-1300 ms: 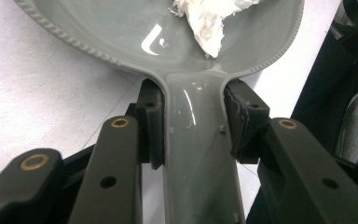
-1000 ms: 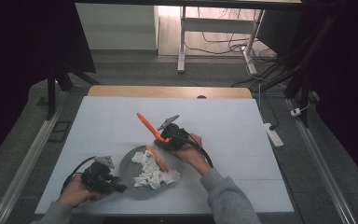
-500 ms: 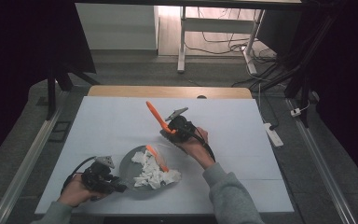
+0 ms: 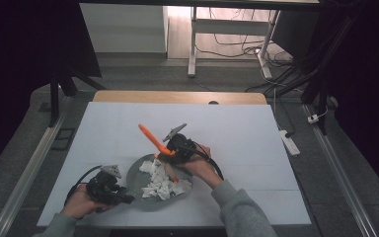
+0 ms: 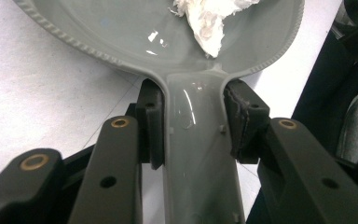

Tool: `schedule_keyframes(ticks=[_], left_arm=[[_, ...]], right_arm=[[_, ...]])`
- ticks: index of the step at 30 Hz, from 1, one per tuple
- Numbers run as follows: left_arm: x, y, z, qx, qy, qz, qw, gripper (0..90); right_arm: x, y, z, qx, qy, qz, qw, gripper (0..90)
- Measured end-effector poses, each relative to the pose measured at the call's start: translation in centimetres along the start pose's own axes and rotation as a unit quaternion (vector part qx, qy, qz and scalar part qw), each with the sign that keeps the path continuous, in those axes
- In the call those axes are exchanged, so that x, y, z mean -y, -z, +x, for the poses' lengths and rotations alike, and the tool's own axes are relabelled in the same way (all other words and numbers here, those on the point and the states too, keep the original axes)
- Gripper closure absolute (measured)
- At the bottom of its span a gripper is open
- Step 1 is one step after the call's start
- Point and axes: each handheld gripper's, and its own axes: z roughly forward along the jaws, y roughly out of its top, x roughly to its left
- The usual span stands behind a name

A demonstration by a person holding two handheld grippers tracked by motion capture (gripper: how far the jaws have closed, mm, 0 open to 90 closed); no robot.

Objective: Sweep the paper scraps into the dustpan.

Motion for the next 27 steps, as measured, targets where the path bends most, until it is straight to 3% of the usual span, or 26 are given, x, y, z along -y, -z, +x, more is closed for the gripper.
schedule_keyframes(ticks=[2,5,8,14,17,23,27], left_arm=[[0.0,0.0,0.0,-0.001,0.001,0.0,1.0,61.6],[0.0,0.0,-0.1,-0.001,0.001,0.0,1.0,61.6],[0.0,0.0,-0.1,-0.001,0.001,0.0,1.0,61.6],[0.0,-0.1,0.0,-0.001,0.001,0.0,1.0,61.6],[0.0,-0.1,0.0,-0.001,0.002,0.0,1.0,61.6],[0.0,-0.1,0.0,-0.001,0.001,0.0,1.0,61.6],[0.0,-0.1,0.0,-0.001,0.001,0.0,1.0,61.6]], right_arm=[[-0.1,1.1,0.6,-0.022,-0.003,-0.026,0.9994,70.6],[-0.3,2.8,0.2,0.006,-0.013,-0.051,0.9986,70.6],[-0.2,3.4,-1.2,0.031,-0.035,-0.061,0.997,70.6],[0.6,2.1,-3.4,0.064,-0.062,-0.045,0.995,70.6],[0.6,1.0,-3.8,0.08,-0.057,-0.03,0.9947,70.6],[0.1,-1.0,-3.0,0.074,-0.036,-0.003,0.9966,70.6],[-0.3,-1.4,-2.0,0.071,-0.022,-0.003,0.9972,70.7]])
